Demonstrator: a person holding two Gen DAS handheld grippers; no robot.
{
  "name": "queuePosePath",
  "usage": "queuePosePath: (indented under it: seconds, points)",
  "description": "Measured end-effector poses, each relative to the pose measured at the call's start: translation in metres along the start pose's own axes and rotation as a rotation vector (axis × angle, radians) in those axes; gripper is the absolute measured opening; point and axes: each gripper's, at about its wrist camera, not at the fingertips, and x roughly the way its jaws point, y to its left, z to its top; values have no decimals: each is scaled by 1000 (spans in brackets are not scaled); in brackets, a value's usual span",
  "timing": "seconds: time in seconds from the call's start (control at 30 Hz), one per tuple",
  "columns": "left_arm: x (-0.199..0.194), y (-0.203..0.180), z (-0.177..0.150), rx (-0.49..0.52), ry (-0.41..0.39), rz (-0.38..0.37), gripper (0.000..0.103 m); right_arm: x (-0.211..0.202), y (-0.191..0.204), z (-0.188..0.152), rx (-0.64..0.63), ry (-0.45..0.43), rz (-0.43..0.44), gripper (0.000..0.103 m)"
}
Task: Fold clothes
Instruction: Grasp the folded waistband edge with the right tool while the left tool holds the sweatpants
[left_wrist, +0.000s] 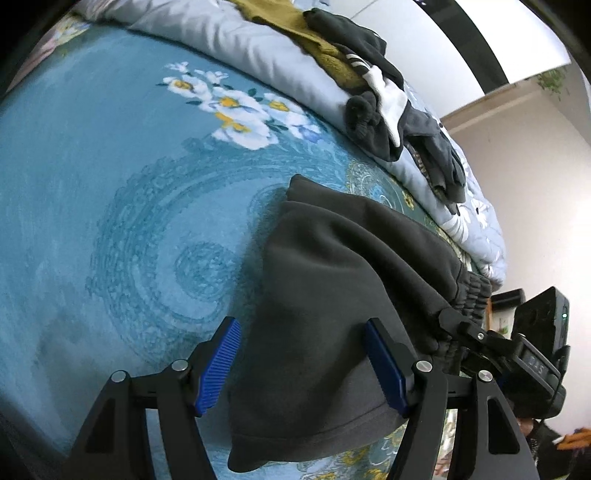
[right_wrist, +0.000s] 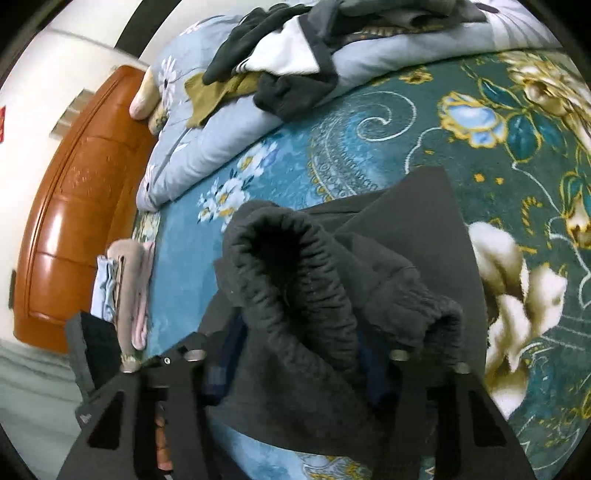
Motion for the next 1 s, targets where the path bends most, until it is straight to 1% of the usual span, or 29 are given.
queuePosePath:
  seconds: [0.03, 0.07, 0.1, 0.27, 0.33, 0.4, 0.43, 0.47, 0.5, 0.6, 0.7, 0.73, 0.77, 0.87, 0.93, 1.0]
  points:
    - [0, 0, 0, -2, 0, -4, 73, -1, 1, 0, 3, 1, 18, 41]
    - [-1, -1, 0, 2, -3, -7, 73, -7, 0, 0, 13, -12, 39, 31]
    - [-2, -3, -1, 8, -7, -17, 73, -13, -1, 0, 22, -24, 59, 27]
    - [-8, -13, -2, 48, -18, -92, 73, -44, -7, -2, 70, -88, 161, 24]
    - [-3, -17, -3, 73, 4, -67, 73, -57, -9, -3, 89, -114, 202, 24]
    - [6, -19, -6, 90, 42, -27, 73, -49, -22, -4, 66, -94, 78, 24]
    - [9, -20, -7, 93, 59, -15, 73, -39, -35, -5, 88, -69, 45, 24]
    - [13, -20, -8, 95, 74, -5, 74, -32, -44, -6, 116, -53, 37, 24]
    - [14, -20, -8, 96, 84, 2, 74, -23, -57, -8, 164, -36, 52, 24]
    - [17, -17, -7, 89, 94, 23, 77, -15, -74, -15, 253, -51, 111, 24]
    - [22, -12, -6, 64, 107, 43, 82, -15, -66, -11, 205, -36, 74, 24]
    - [23, -10, -5, 57, 110, 45, 83, -16, -62, -8, 184, -26, 57, 23]
    - [22, -11, -5, 58, 105, 42, 83, -19, -59, -7, 161, -23, 43, 25]
    - [12, -17, -6, 87, 68, 23, 80, -29, -48, -4, 92, -12, 3, 36]
    - [2, -24, -7, 116, 32, 4, 80, -43, -46, -3, 54, -35, -53, 38]
    - [-8, -29, -8, 137, -10, -20, 80, -61, -50, -1, 60, -83, -92, 38]
